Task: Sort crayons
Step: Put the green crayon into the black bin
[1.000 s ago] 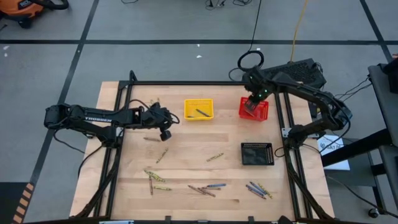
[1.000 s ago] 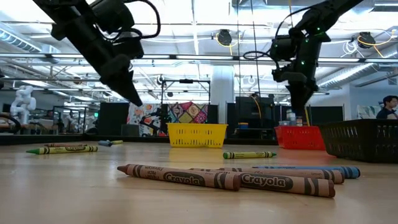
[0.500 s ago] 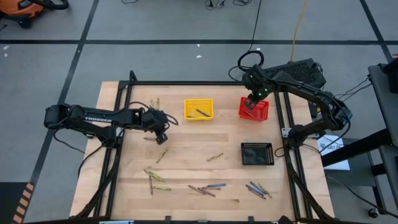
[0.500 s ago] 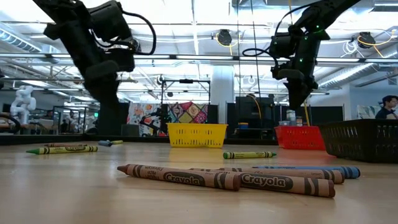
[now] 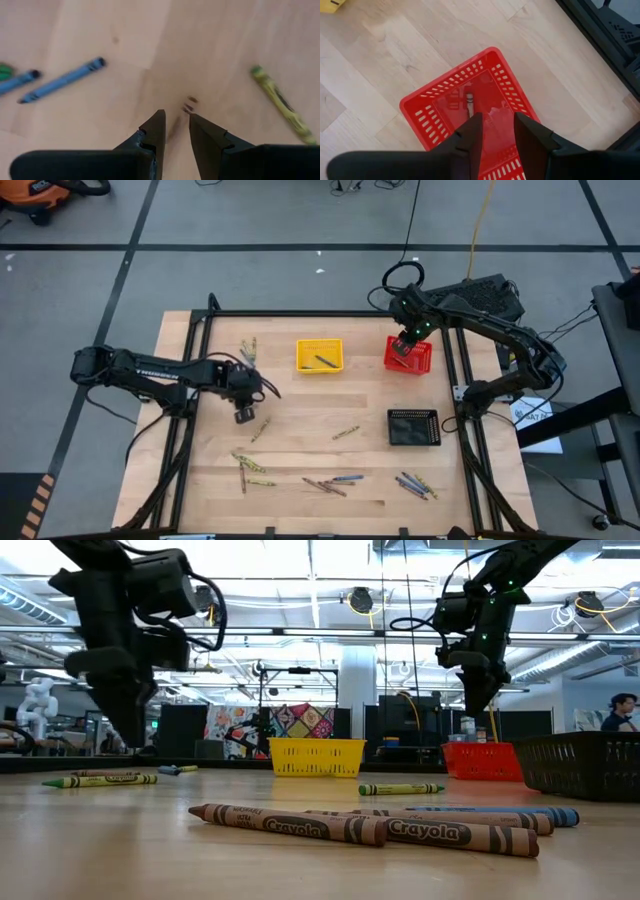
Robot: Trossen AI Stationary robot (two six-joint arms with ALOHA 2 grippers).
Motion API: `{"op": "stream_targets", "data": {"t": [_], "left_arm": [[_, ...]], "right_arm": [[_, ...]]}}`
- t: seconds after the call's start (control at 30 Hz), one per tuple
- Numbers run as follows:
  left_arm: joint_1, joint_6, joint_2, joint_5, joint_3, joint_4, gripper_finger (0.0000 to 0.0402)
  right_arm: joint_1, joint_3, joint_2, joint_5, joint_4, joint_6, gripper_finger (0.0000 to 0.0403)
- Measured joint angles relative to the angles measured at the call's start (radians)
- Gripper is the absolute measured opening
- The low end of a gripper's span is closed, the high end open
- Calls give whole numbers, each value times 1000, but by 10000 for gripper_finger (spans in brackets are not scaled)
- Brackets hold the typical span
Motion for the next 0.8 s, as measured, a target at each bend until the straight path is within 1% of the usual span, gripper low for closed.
{"op": "stream_targets", "data": {"t": [0.1,0.33,0.4,0.5,0.7,0.8], "left_arm": [[-19,5,0,28,0,-5,90],[-45,-1,0,33,0,-5,90],[-52,-8,0,57,0,-4,90],[-70,-94,0,108,0,11,90],[-131,-371,0,116,0,19,90],[-161,-509,0,118,0,49,90]], "right_arm": [[0,0,0,0,0,0,98],[0,0,0,0,6,0,98],[0,0,0,0,6,0,98],[0,0,0,0,7,0,98],[0,0,0,0,8,0,98],[0,0,0,0,8,0,98]]}}
